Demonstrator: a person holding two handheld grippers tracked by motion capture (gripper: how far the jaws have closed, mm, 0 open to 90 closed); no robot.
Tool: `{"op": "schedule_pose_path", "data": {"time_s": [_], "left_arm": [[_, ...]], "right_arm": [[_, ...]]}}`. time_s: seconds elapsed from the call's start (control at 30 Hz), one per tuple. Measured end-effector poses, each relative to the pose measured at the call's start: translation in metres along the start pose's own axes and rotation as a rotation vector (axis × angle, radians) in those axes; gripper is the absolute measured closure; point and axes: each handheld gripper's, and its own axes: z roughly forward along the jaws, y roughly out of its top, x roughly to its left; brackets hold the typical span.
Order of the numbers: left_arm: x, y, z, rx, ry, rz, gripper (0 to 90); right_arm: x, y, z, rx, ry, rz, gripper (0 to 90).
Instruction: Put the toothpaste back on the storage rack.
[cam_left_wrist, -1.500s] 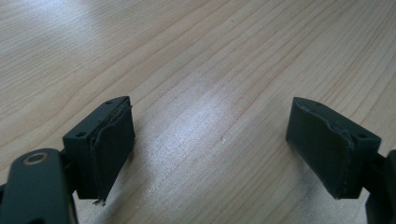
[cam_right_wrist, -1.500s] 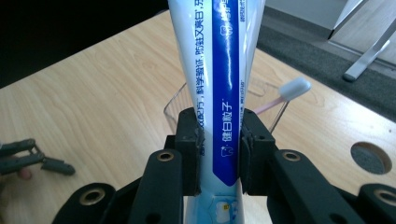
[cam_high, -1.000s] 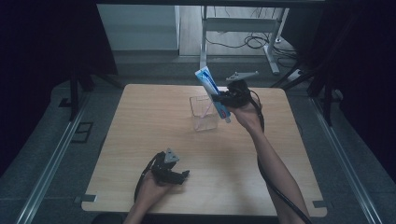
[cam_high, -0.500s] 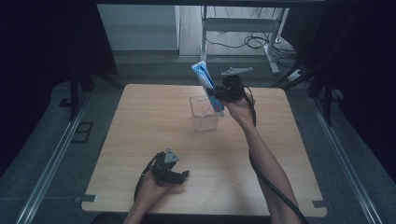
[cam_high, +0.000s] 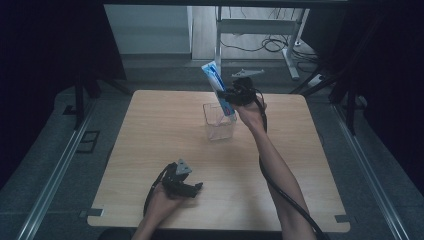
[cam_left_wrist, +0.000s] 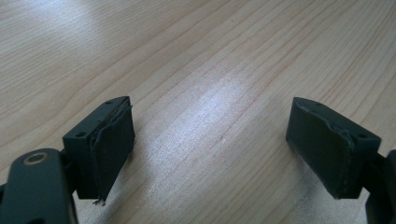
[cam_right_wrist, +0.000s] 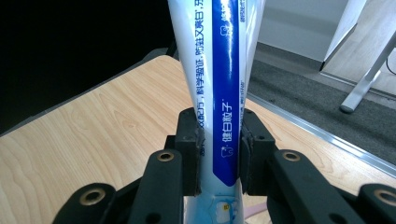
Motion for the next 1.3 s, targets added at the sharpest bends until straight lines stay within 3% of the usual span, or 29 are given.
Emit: {"op": "schedule_pose_path", "data": {"time_s": [0.47,0.97,1.3], "left_arm": [[0.000,0.000,0.000,0.003,-0.001,0.000,15.3],[0.000,0.000,0.000,0.003,-0.001,-0.001,15.3],[0.000,0.000,0.000,0.002,-0.001,-0.002,15.3]], "right_arm": [[-0.003,-0.011,0.021,0.013,-0.011,-0.009,72.4],[-0.002,-0.023,0.033,0.018,-0.021,-0.043,72.2],[-0.007,-0.032,0.040,0.045,-0.039,-0.037,72.1]]}}
